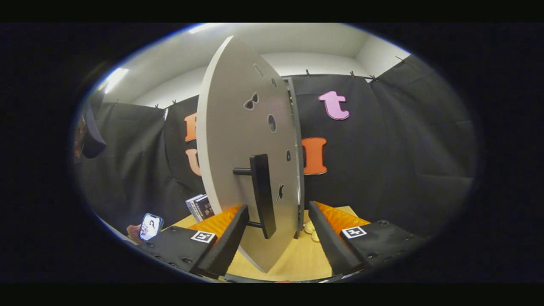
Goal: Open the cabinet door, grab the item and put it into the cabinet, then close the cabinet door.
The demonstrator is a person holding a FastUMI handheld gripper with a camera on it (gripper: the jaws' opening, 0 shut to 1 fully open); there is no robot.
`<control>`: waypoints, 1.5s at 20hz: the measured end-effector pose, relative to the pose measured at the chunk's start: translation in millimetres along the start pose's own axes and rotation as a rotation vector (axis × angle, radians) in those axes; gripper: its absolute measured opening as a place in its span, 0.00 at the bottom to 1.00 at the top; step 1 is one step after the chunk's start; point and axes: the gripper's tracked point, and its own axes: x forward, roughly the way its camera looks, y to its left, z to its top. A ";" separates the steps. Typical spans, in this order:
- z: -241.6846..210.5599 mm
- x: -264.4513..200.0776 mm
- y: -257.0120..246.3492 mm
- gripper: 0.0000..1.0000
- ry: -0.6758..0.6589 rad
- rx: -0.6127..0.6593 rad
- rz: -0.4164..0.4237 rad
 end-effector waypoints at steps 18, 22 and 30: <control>-13.4 109.0 110.2 0.97 -0.001 -0.078 -0.059; -11.6 117.2 114.6 0.97 -0.050 -0.078 -0.152; -9.3 128.8 130.1 0.97 -0.095 -0.129 -0.269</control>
